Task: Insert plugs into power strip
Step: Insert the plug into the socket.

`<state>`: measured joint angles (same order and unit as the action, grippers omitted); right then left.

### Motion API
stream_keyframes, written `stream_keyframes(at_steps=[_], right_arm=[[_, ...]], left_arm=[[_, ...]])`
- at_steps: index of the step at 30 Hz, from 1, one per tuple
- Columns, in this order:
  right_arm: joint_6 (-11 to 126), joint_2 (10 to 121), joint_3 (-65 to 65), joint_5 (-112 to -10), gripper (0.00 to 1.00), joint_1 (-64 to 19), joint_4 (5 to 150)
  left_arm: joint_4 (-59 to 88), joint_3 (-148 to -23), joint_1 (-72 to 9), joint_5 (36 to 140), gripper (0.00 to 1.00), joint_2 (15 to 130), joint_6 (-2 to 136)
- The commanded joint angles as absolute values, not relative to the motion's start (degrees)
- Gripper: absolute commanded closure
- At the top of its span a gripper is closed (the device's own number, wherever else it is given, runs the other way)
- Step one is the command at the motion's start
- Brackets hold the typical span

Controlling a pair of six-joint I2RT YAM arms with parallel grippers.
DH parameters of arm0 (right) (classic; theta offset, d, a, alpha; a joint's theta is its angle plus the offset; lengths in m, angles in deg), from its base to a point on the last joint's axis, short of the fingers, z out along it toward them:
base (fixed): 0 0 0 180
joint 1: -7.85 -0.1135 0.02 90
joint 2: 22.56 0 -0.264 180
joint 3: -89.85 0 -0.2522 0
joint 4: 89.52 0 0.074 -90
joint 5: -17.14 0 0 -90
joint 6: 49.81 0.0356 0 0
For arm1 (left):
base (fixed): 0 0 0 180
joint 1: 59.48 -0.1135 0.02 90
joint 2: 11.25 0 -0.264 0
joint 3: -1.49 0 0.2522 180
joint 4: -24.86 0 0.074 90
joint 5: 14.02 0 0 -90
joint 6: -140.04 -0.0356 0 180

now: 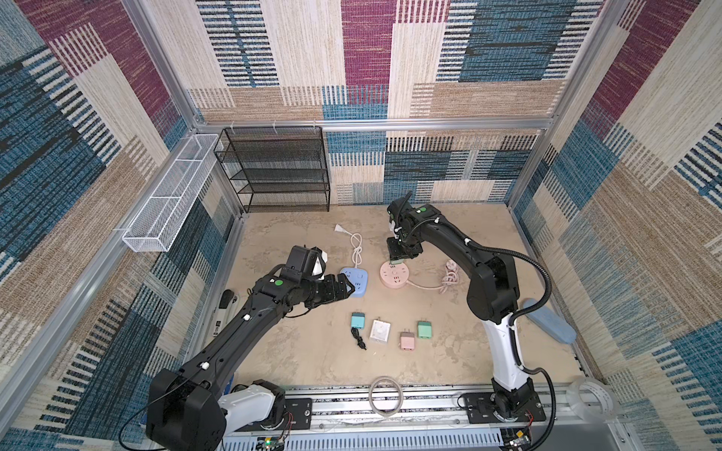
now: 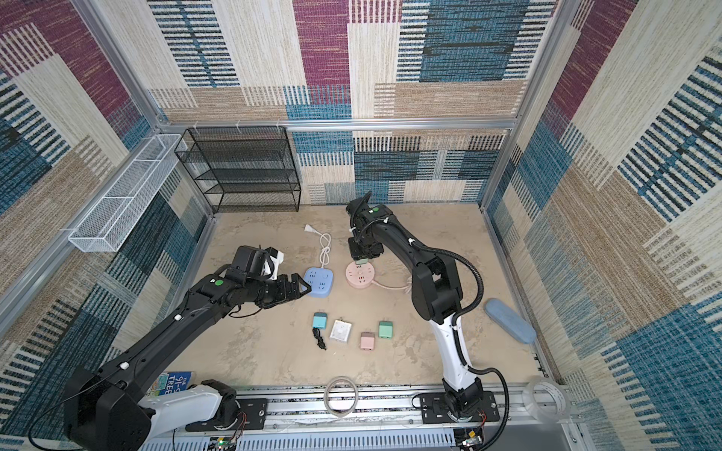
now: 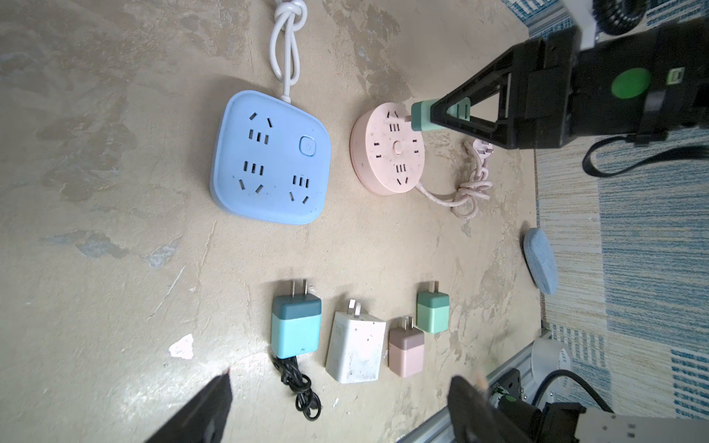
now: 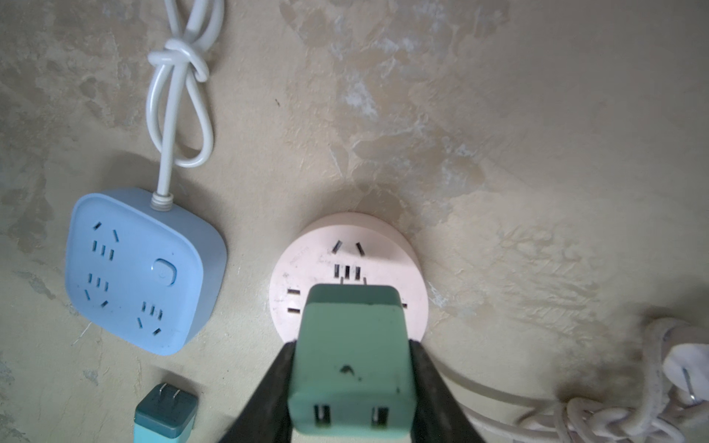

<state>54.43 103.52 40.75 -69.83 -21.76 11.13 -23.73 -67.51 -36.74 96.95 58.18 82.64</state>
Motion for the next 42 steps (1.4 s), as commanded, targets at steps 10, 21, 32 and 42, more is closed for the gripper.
stream_keyframes(at_steps=[10, 21, 32, 42], right_arm=[[53.44, 104.24, 40.50, -68.59, 1.00, -21.95, 12.47], [53.28, 105.82, 40.41, -68.40, 1.00, -22.48, 12.82], [53.40, 107.65, 42.45, -73.41, 1.00, -22.87, 9.48], [54.07, 104.73, 42.77, -71.35, 1.00, -22.83, 10.37]], left_arm=[[-21.51, -67.38, -36.59, 96.90, 0.08, 59.31, 81.43], [-20.72, -67.03, -36.54, 97.21, 0.08, 59.97, 81.77], [-20.27, -66.71, -36.55, 97.34, 0.08, 60.71, 81.53], [-18.60, -66.98, -36.46, 99.02, 0.09, 62.35, 81.92]])
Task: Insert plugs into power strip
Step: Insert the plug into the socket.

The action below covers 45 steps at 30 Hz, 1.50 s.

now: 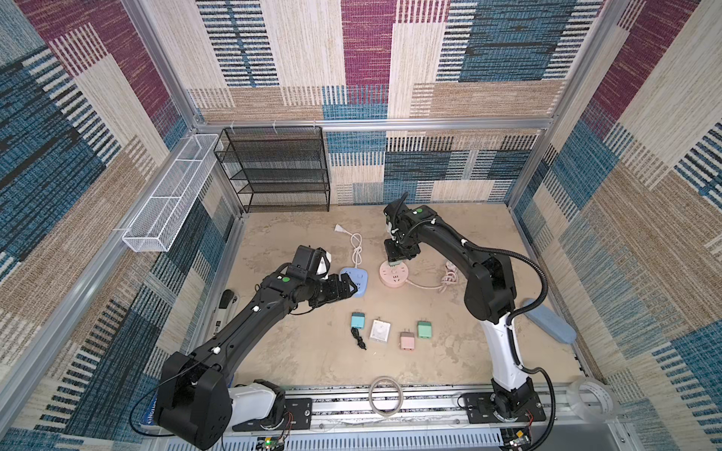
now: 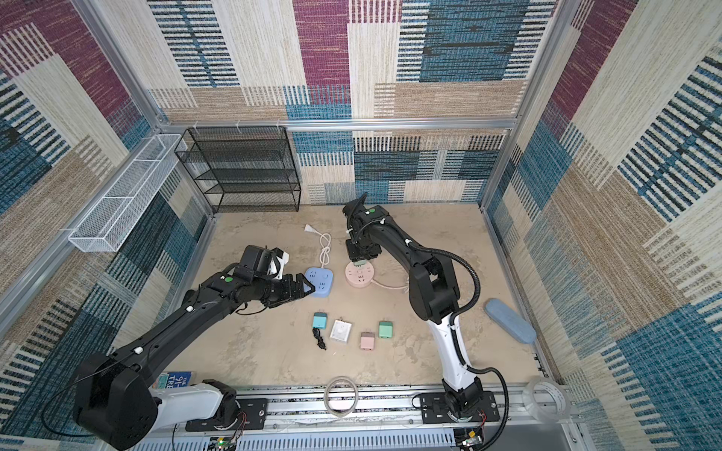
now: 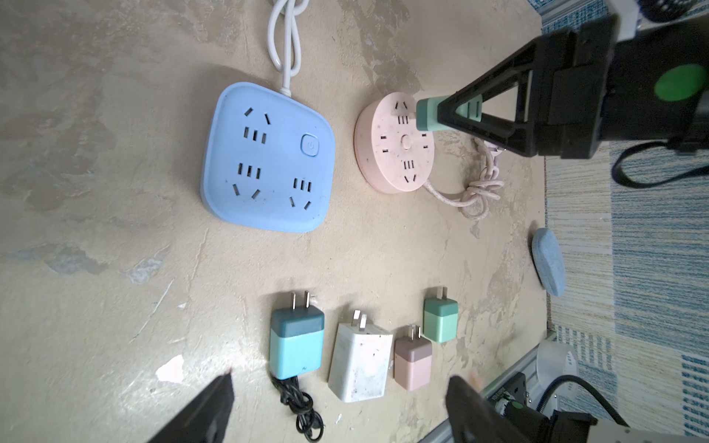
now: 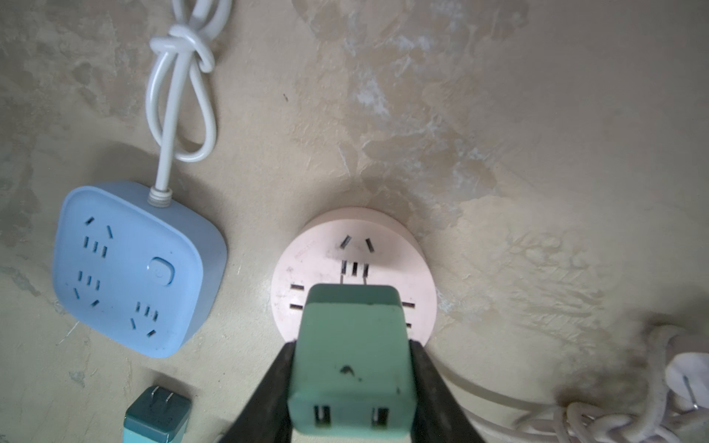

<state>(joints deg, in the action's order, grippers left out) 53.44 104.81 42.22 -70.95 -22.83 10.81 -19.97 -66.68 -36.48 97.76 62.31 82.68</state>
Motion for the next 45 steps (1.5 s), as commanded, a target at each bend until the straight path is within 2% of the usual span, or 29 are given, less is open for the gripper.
stream_keyframes(at_steps=[1, 45], right_arm=[[54.08, 104.95, 42.87, -71.39, 1.00, -22.83, 10.33], [53.55, 108.19, 44.35, -72.22, 1.00, -23.31, 8.26]], left_arm=[[-18.61, -67.02, -36.52, 99.08, 0.08, 62.38, 81.95], [-16.85, -65.44, -36.47, 99.93, 0.09, 62.94, 81.94]])
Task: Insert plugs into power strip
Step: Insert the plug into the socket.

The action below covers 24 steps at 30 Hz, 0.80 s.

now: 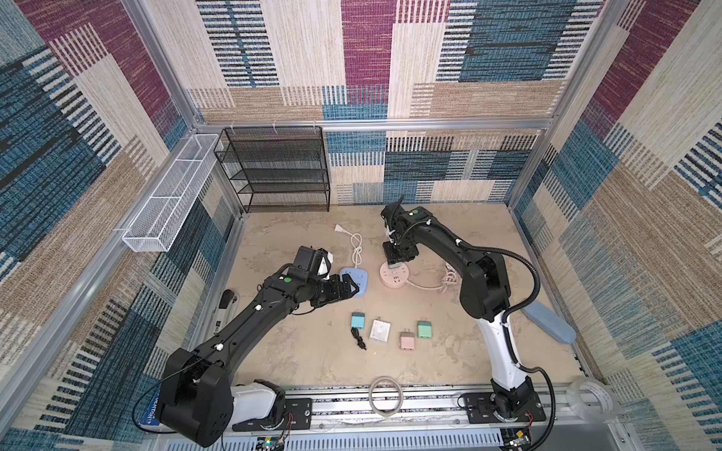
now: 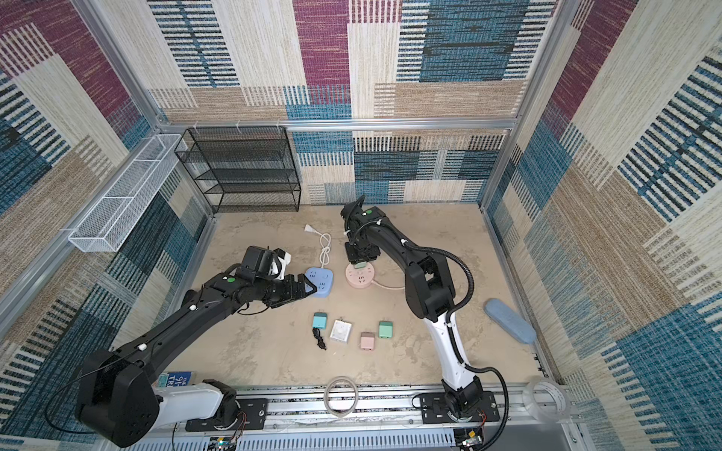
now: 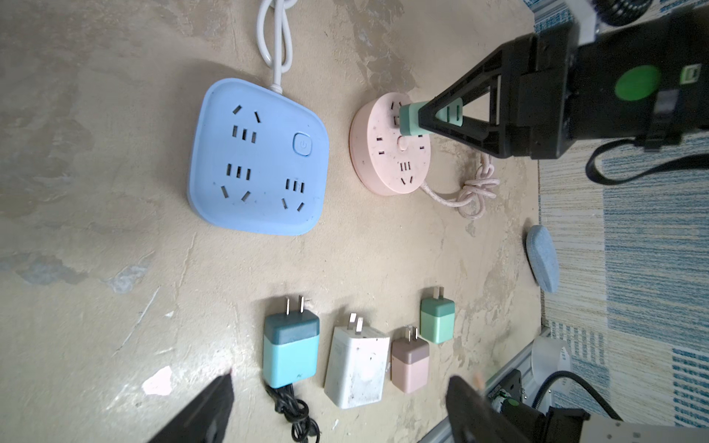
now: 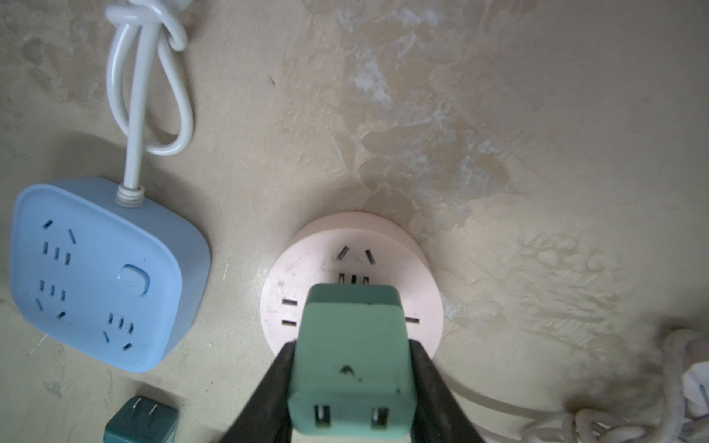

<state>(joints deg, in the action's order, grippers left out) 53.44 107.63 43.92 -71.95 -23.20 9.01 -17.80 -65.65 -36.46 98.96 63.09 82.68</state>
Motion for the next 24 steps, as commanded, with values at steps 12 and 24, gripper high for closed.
stream_keyframes(at_steps=[12, 24], right_arm=[[53.02, 110.89, 44.44, -71.37, 1.00, -23.46, 8.75], [52.48, 103.66, 32.23, -71.88, 1.00, -23.53, 12.11]], left_arm=[[-16.06, -64.39, -36.46, 100.21, 0.09, 62.76, 82.08], [-15.97, -64.12, -36.37, 100.65, 0.09, 61.96, 82.13]])
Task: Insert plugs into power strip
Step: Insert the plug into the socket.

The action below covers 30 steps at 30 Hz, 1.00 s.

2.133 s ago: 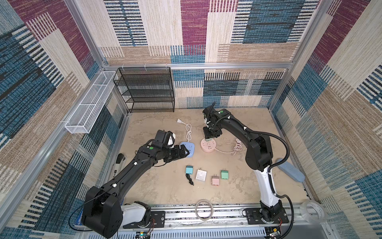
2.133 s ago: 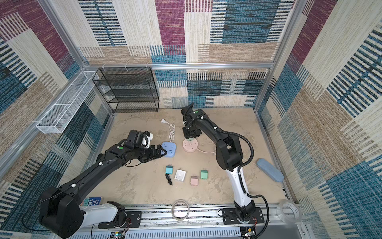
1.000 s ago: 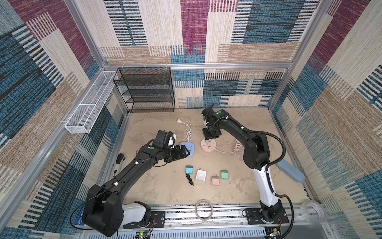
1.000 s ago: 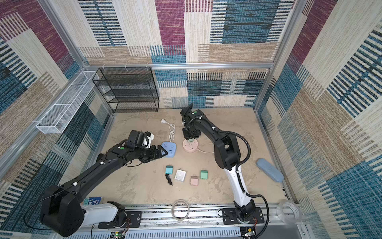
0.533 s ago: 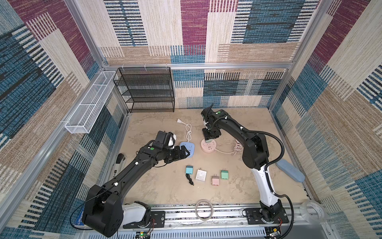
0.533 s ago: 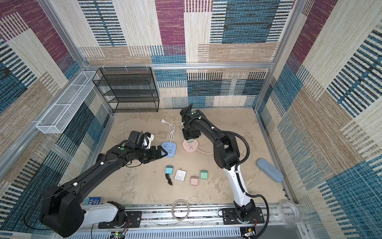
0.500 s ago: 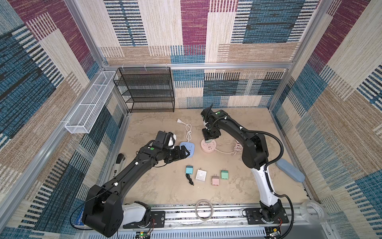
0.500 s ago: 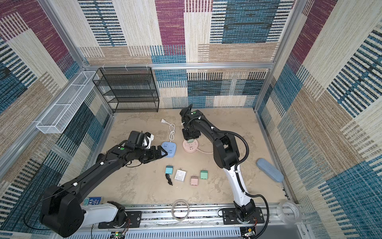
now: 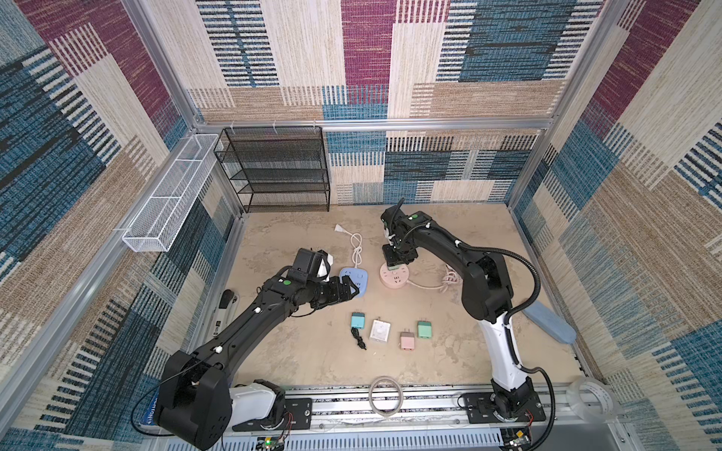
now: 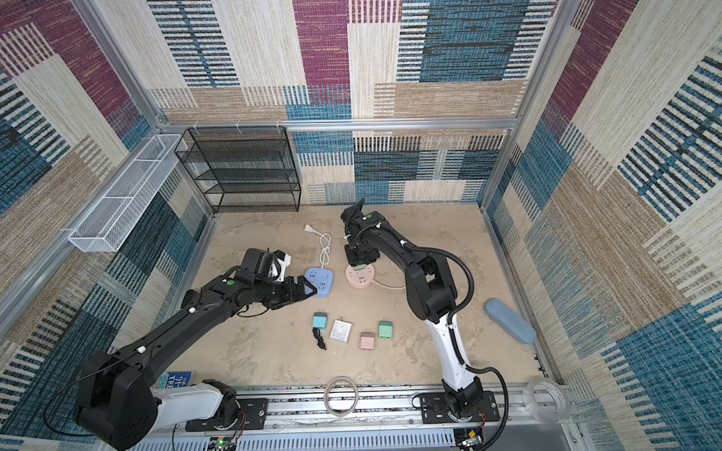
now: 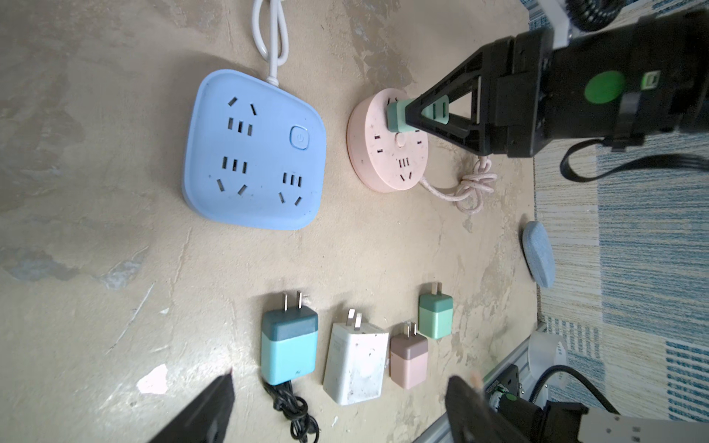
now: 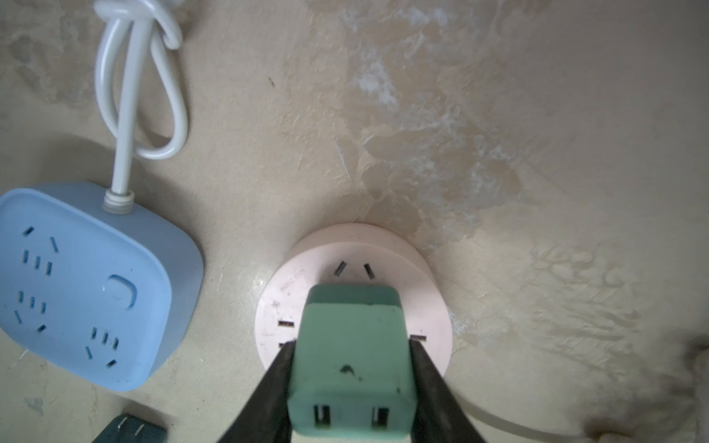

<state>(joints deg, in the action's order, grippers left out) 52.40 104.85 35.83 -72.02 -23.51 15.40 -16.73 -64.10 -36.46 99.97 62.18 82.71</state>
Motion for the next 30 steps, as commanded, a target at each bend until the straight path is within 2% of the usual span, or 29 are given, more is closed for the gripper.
stream_keyframes(at_steps=[1, 12, 30], right_arm=[[52.62, 102.42, 30.38, -72.26, 1.00, -23.53, 12.46], [54.69, 93.37, 15.69, -73.52, 1.00, -24.01, 14.61], [51.59, 107.70, 26.35, -71.09, 1.00, -24.02, 14.37]], left_arm=[[-15.96, -64.12, -36.37, 100.67, 0.09, 62.03, 82.16], [-16.32, -63.43, -36.02, 100.24, 0.09, 61.49, 82.08], [-15.44, -64.01, -35.75, 100.35, 0.09, 64.09, 81.76]])
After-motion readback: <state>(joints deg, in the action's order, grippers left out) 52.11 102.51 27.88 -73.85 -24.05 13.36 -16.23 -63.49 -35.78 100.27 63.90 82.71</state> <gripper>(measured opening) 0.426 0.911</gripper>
